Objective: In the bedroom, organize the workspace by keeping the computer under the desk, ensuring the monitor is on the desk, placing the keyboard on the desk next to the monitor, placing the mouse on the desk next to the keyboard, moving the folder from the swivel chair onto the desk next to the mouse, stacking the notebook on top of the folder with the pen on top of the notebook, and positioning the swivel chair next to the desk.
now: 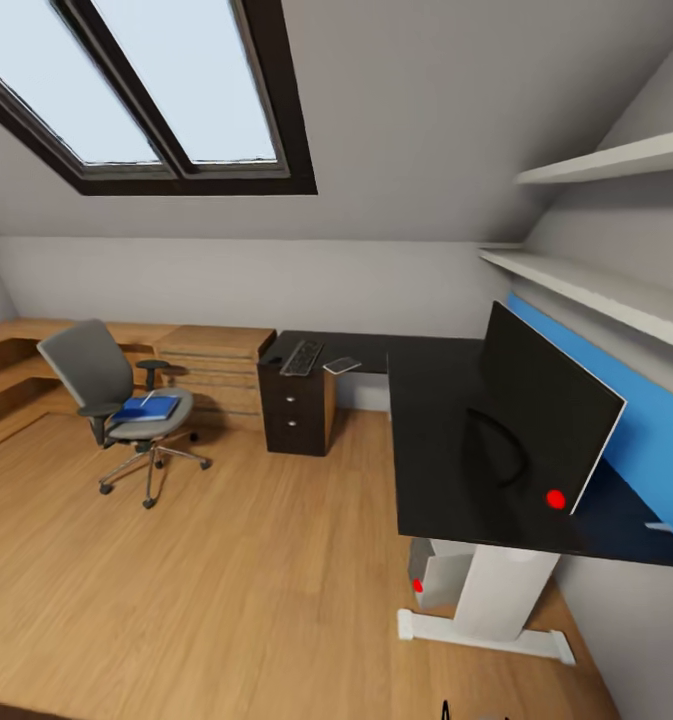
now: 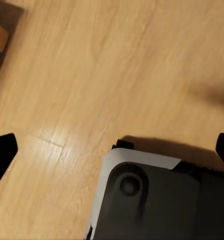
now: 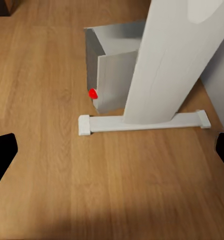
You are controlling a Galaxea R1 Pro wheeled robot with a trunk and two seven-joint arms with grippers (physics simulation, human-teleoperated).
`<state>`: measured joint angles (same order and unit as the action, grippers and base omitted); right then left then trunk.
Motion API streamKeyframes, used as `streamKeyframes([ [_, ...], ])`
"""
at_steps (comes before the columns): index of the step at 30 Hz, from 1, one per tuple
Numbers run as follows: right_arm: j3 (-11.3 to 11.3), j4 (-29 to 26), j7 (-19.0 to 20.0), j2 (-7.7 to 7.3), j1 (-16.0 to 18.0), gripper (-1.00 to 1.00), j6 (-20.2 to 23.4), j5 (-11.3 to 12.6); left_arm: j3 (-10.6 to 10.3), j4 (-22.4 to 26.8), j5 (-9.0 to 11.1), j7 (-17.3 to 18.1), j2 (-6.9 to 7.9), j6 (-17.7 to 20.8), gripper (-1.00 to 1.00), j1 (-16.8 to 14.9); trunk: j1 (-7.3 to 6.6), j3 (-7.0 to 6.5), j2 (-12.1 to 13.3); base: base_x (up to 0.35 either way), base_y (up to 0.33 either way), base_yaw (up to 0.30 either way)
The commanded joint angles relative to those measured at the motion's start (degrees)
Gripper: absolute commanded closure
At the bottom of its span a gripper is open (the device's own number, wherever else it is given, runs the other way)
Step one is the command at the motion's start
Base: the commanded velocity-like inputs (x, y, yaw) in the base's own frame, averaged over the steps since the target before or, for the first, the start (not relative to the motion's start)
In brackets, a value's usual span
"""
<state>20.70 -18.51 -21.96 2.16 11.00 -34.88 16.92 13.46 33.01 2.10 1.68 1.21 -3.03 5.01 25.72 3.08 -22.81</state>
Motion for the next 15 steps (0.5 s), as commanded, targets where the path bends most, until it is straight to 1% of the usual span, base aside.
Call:
streamKeyframes([
  [1, 0.48, 0.04, -0.40, 0.03, 0.07, -1.00, -0.19, 0.33, 0.08, 0.04, -0.01, 0.17, -0.02, -0.10, -1.00, 0.00, 0.06, 0.11, -0.11, 0.267, 0.237, 0.000],
  [3, 0.43, 0.05, -0.38, 0.08, 0.07, -1.00, -0.19, 0.32, 0.08, 0.04, -0.46, 0.17, -0.08, -0.15, -1.00, 0.00, 0.06, 0.11, -0.11, 0.267, 0.236, 0.000],
  [11, 0.57, 0.13, -0.37, 0.19, 0.07, -1.00, -0.19, 0.17, 0.08, -1.14, -0.96, 0.16, -0.37, -1.32, -1.00, 0.00, 0.06, 0.11, -0.11, 0.267, 0.236, 0.000],
  [13, 0.64, 0.14, -0.37, 0.21, 0.07, -1.00, -0.19, 0.08, 0.02, -1.44, -2.06, 0.16, -0.79, -1.43, -1.00, 0.00, 0.06, 0.11, -0.11, 0.268, 0.234, 0.000],
  [15, 0.65, 0.14, -0.37, 0.21, 0.07, -1.00, -0.19, 0.07, 0.01, -1.48, -2.36, 0.16, -0.89, -1.47, -1.00, 0.00, 0.06, 0.11, -0.11, 0.269, 0.233, 0.000],
])
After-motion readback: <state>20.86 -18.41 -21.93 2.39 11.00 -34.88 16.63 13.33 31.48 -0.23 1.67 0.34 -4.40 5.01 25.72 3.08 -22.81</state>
